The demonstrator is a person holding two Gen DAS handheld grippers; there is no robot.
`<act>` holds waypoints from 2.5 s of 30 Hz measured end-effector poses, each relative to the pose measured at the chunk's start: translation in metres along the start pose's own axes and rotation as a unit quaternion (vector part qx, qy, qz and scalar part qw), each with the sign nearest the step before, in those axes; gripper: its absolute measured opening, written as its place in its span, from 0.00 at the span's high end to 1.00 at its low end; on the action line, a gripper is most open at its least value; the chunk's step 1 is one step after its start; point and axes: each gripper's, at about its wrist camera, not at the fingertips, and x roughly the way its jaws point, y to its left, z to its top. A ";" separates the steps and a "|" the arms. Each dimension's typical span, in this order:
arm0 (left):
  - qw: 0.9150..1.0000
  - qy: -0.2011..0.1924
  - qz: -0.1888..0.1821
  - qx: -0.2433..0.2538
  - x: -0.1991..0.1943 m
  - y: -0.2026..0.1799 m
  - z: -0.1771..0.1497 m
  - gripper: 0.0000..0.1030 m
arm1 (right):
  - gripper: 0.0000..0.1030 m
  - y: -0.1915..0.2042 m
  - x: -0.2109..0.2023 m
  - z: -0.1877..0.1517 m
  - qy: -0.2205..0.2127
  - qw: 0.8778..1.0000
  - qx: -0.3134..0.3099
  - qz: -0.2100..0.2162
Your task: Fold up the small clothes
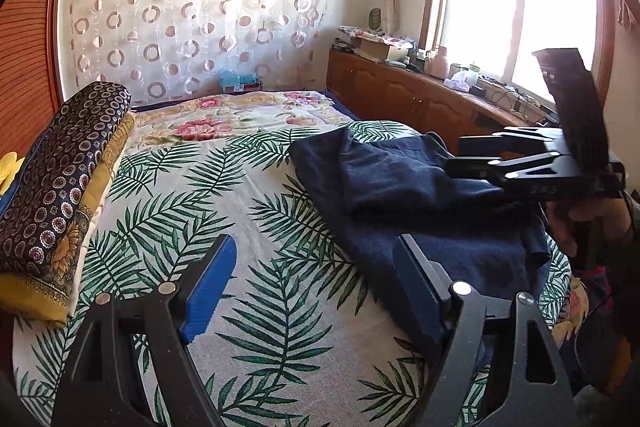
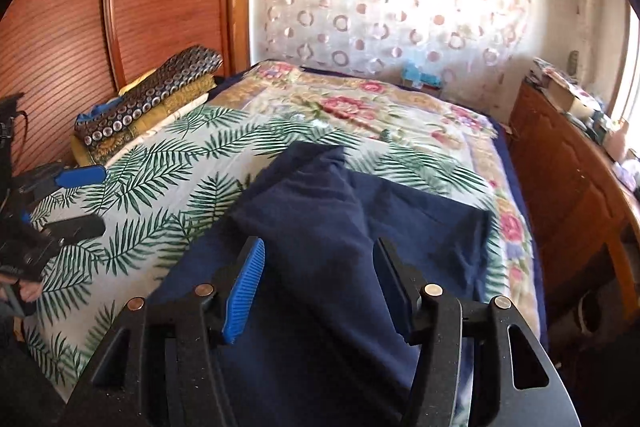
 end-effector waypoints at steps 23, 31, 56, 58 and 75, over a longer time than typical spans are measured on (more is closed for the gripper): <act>1.000 -0.007 -0.007 -0.006 -0.006 0.001 -0.006 0.21 | 0.78 0.025 0.093 0.016 0.089 0.993 -0.078 0.004; 1.000 -0.004 -0.011 -0.002 -0.004 -0.003 -0.007 0.21 | 0.91 -0.024 0.049 0.041 0.025 0.999 -0.007 -0.023; 0.999 0.024 -0.027 0.020 0.011 -0.023 -0.011 0.21 | 0.65 -0.079 -0.002 -0.019 0.055 0.989 0.080 -0.116; 0.999 0.029 -0.030 0.024 0.014 -0.027 -0.011 0.21 | 0.65 -0.066 -0.010 -0.035 0.075 0.988 0.061 -0.121; 0.994 0.082 -0.045 0.054 0.030 -0.053 -0.029 0.21 | 0.65 -0.065 -0.088 -0.123 0.119 0.979 0.076 -0.145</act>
